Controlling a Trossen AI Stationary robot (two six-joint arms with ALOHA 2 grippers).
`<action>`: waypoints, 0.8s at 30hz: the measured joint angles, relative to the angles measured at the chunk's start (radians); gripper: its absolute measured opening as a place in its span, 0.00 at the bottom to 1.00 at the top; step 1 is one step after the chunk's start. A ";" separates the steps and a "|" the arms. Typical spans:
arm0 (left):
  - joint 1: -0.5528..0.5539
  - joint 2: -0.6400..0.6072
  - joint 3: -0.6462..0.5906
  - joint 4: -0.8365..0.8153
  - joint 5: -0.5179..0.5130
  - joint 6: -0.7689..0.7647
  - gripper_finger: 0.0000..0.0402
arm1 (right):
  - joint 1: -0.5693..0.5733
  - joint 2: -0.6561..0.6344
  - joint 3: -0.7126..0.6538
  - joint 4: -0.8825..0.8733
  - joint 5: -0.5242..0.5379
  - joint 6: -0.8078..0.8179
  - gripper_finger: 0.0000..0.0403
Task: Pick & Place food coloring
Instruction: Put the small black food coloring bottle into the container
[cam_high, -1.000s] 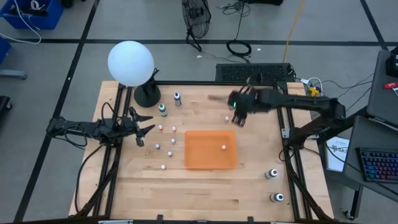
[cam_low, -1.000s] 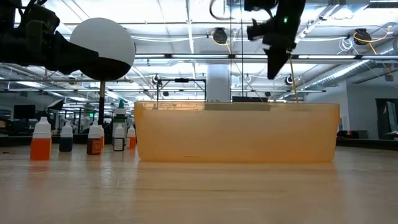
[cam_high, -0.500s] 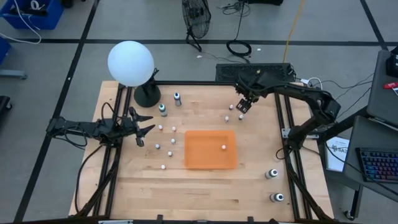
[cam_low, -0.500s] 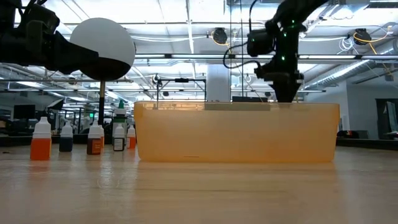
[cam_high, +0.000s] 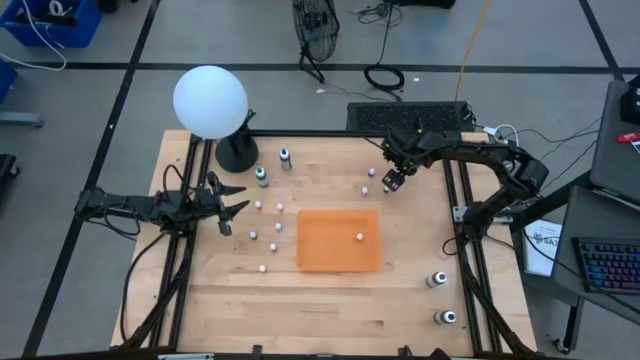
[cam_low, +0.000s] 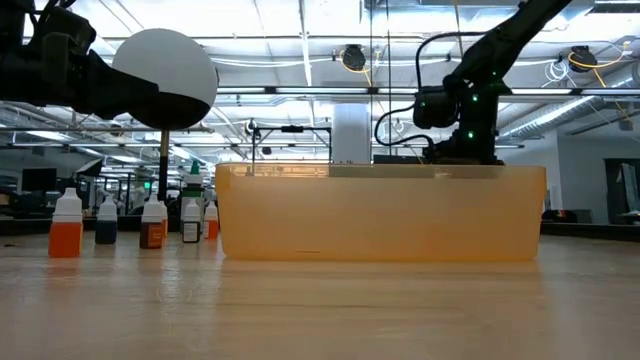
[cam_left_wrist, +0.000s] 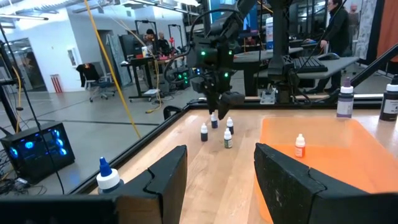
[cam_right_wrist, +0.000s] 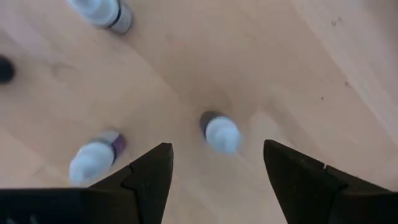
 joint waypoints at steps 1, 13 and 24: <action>0.000 0.000 0.000 0.000 0.000 0.000 0.46 | -0.002 0.000 -0.007 0.014 0.000 -0.006 0.59; 0.000 0.000 0.000 0.000 0.000 0.000 0.46 | -0.020 0.048 -0.025 0.085 -0.051 -0.014 0.59; 0.000 0.000 0.000 0.000 0.000 0.000 0.46 | -0.020 0.080 -0.025 0.089 -0.049 -0.016 0.59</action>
